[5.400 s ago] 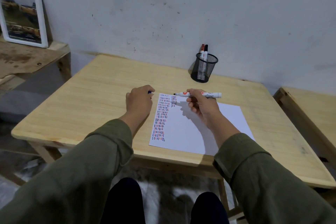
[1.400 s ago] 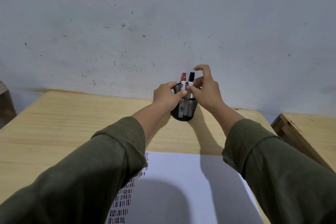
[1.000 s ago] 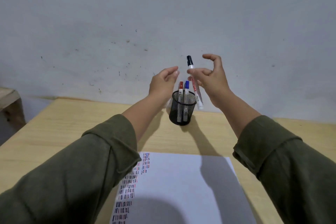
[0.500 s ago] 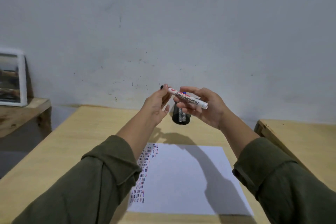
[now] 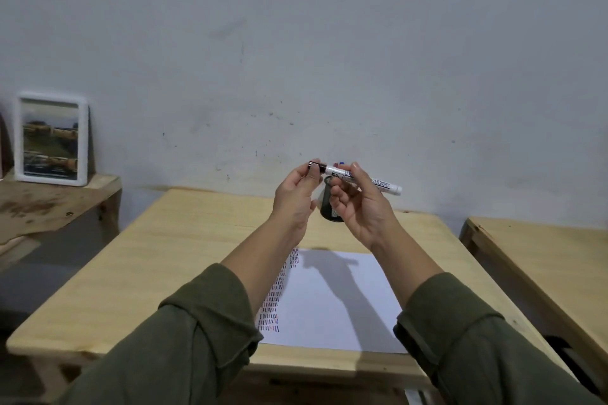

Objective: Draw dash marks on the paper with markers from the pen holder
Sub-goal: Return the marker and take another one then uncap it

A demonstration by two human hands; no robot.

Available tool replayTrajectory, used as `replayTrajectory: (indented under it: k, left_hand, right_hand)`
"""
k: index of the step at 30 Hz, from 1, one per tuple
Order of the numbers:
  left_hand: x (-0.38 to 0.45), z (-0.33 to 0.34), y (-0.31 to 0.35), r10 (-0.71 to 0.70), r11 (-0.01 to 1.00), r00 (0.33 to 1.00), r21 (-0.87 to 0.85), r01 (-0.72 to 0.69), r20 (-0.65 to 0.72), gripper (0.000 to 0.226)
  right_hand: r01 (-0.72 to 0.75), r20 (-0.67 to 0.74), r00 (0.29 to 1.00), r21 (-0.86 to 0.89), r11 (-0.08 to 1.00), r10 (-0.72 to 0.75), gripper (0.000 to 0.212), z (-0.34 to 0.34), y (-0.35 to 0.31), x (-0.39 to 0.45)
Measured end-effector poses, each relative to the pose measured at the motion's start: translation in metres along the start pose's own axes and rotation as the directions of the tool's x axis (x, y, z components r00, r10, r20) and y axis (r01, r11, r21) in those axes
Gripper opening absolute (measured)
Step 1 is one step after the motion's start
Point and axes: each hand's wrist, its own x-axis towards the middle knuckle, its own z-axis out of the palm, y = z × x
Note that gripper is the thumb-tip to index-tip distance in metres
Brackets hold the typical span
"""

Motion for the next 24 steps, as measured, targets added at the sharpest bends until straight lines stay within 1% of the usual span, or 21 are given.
replayTrajectory:
  k: [3,5,7,10,13,16,19,21,22,24]
  left_hand:
    - [0.001,-0.007,0.001,0.033,0.994,0.995,-0.110,-0.023,0.089,0.020]
    - [0.003,-0.009,0.000,0.053,0.987,0.993,-0.156,-0.037,0.103,0.022]
    - [0.005,-0.009,0.000,0.073,0.986,0.996,-0.156,-0.064,0.052,0.019]
    - [0.008,-0.012,-0.004,0.071,0.991,0.996,-0.108,-0.077,-0.059,0.015]
    - [0.014,-0.014,-0.008,0.046,0.993,0.990,-0.098,-0.060,-0.136,0.015]
    - [0.021,-0.018,-0.012,-0.005,0.993,0.976,-0.112,-0.021,-0.219,0.008]
    - [0.027,-0.024,-0.018,-0.058,0.998,0.961,-0.053,0.045,-0.272,0.014]
    - [0.028,-0.028,-0.020,-0.090,0.996,0.944,-0.056,0.076,-0.318,0.018]
    - [0.029,-0.031,-0.019,-0.104,0.994,0.929,-0.063,0.088,-0.355,0.019]
    - [0.031,-0.044,-0.017,-0.100,0.995,0.893,-0.058,0.083,-0.439,0.030]
  right_hand:
    - [-0.028,0.017,1.000,0.082,0.996,0.027,0.018,0.005,0.004,-0.001]
    - [-0.037,0.025,0.999,0.120,0.992,0.034,0.019,0.008,0.007,-0.001]
    - [-0.030,0.026,0.999,0.118,0.993,0.027,0.020,0.011,0.008,-0.001]
    - [0.000,0.024,1.000,0.033,0.999,-0.001,0.019,0.013,0.013,0.002]
    - [0.036,0.029,0.999,-0.012,0.999,-0.036,0.018,0.010,0.021,0.006]
    - [0.069,0.058,0.996,-0.079,0.995,-0.065,0.015,0.004,0.027,0.009]
    - [0.078,0.090,0.994,-0.151,0.985,-0.065,0.012,-0.001,0.035,0.009]
    - [0.084,0.085,0.994,-0.176,0.981,-0.069,0.013,-0.004,0.040,0.010]
    - [0.088,0.084,0.994,-0.190,0.978,-0.073,0.013,-0.006,0.042,0.010]
    - [0.089,0.075,0.994,-0.203,0.975,-0.075,0.013,-0.011,0.044,0.012]
